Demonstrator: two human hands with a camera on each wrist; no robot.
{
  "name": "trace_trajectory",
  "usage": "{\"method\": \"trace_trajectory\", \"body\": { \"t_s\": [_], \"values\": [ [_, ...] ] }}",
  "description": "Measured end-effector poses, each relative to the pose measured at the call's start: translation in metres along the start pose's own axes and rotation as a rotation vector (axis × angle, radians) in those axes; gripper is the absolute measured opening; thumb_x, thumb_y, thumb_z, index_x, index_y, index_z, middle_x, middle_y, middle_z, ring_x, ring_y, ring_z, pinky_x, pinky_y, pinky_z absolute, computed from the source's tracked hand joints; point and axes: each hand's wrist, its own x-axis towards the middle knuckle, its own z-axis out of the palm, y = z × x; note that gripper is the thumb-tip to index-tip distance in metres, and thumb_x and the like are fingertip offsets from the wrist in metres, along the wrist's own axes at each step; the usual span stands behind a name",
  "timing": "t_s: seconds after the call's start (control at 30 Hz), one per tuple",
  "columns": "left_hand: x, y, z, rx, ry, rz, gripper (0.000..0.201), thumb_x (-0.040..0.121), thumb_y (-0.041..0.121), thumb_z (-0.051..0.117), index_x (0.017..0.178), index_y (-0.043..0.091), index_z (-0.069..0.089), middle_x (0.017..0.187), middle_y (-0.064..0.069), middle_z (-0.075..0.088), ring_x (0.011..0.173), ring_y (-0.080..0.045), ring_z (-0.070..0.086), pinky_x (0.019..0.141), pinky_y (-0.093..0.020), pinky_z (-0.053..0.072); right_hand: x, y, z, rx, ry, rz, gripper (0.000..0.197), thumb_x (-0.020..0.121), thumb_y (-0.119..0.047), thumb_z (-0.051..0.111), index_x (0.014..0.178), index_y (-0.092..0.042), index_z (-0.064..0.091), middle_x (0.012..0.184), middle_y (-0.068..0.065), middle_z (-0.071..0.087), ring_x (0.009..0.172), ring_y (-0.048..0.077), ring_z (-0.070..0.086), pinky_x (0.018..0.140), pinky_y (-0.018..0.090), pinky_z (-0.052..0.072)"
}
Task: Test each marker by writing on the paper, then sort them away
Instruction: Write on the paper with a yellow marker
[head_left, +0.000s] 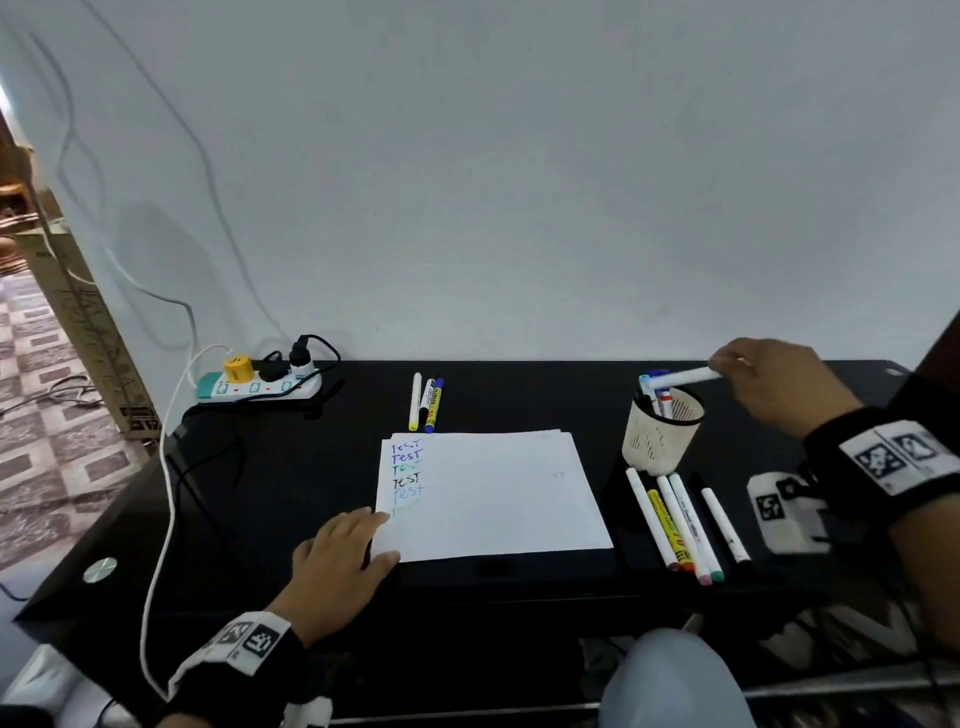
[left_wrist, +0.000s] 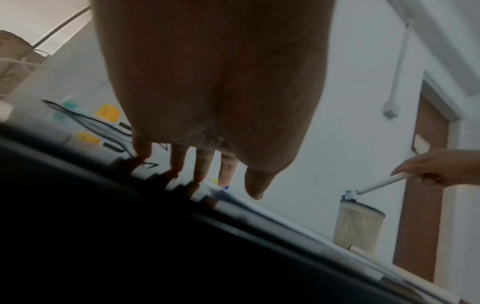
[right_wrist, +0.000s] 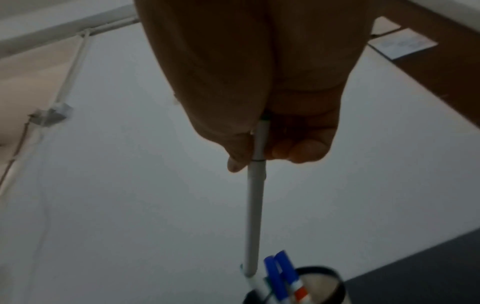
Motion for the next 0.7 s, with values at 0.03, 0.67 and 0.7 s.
{"method": "trace_trajectory", "body": {
  "t_s": [0.03, 0.67, 0.7],
  "values": [
    [0.001, -0.003, 0.007, 0.045, -0.008, -0.007, 0.068, 0.089, 0.068, 0.029, 0.150, 0.039, 0.027, 0.161, 0.013, 0.017, 0.149, -0.013, 0.009, 0.118, -0.045, 0.010, 0.006, 0.006, -0.004, 0.031, 0.048, 0.018, 0.021, 0.102, -0.027, 0.058, 0.104, -0.011, 0.071, 0.104, 0.015, 0.071, 0.098, 0.035, 0.062, 0.082, 0.035, 0.042],
    [0.002, -0.021, 0.038, 0.201, 0.182, 0.103, 0.066, 0.092, 0.064, 0.018, 0.148, 0.035, 0.038, 0.158, 0.009, 0.031, 0.147, -0.017, 0.022, 0.117, -0.048, 0.016, 0.062, -0.061, 0.075, 0.118, 0.113, 0.041, 0.034, 0.089, -0.025, 0.067, 0.121, -0.013, 0.063, 0.119, 0.017, 0.061, 0.116, 0.039, 0.054, 0.092, 0.039, 0.045],
    [0.002, -0.020, 0.038, 0.209, 0.191, 0.103, 0.064, 0.093, 0.063, 0.021, 0.147, 0.035, 0.039, 0.157, 0.008, 0.033, 0.146, -0.018, 0.023, 0.116, -0.048, 0.017, 0.061, -0.080, 0.085, 0.171, 0.098, 0.011, 0.032, 0.088, -0.024, 0.067, 0.119, -0.014, 0.064, 0.118, 0.015, 0.063, 0.115, 0.037, 0.056, 0.092, 0.037, 0.045]
  ]
}}
